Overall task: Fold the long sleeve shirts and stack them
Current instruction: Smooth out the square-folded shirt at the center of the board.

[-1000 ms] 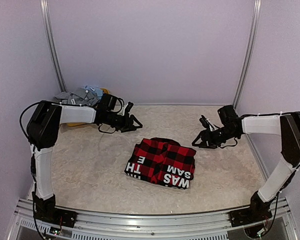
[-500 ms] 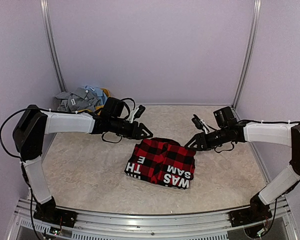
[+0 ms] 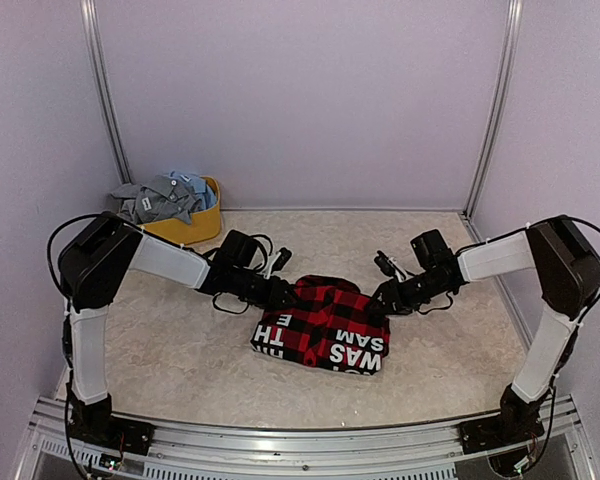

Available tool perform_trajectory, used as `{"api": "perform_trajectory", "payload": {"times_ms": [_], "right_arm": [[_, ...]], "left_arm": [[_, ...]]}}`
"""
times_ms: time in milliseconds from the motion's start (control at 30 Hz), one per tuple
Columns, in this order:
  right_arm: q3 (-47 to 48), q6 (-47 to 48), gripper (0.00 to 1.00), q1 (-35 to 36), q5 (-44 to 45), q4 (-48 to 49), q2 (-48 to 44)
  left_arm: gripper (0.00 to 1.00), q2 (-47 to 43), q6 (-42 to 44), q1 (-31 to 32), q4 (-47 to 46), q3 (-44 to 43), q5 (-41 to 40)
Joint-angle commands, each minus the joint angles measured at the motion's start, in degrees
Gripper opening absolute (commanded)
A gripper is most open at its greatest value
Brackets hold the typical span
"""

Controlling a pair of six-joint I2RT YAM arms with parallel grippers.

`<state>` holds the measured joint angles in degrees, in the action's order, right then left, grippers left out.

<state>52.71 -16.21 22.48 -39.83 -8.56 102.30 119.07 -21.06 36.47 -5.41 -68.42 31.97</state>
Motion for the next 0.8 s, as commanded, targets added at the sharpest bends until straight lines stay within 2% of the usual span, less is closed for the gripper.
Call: {"api": "perform_trajectory", "payload": {"times_ms": [0,133,267,433,667,767], "right_arm": [[1.3,3.1,0.52,-1.3,3.0,-1.5,2.3],[1.2,4.7,0.54,-1.5,4.5,-3.3,1.0],[3.0,5.8,0.58,-1.4,5.2,-5.2,-5.6],[6.7,8.3,0.72,-1.0,6.6,-7.1,-10.6],[14.9,12.6,0.79,-0.3,7.8,-11.1,-5.1],[19.7,14.1,0.86,0.1,6.3,-12.2,-0.6]], "left_arm": [[0.4,1.8,-2.0,-0.3,-3.6,3.5,-4.1],[0.4,1.0,-3.3,-0.3,-6.8,6.4,-3.9],[0.44,-2.4,-3.3,-0.2,-8.1,7.0,-4.6],[0.52,-8.6,-2.4,-0.3,-8.1,7.3,-10.6],[0.56,-18.0,-2.0,2.1,-8.8,12.3,-16.7],[0.56,-21.3,-2.2,5.2,-8.8,14.6,-17.3]]}}
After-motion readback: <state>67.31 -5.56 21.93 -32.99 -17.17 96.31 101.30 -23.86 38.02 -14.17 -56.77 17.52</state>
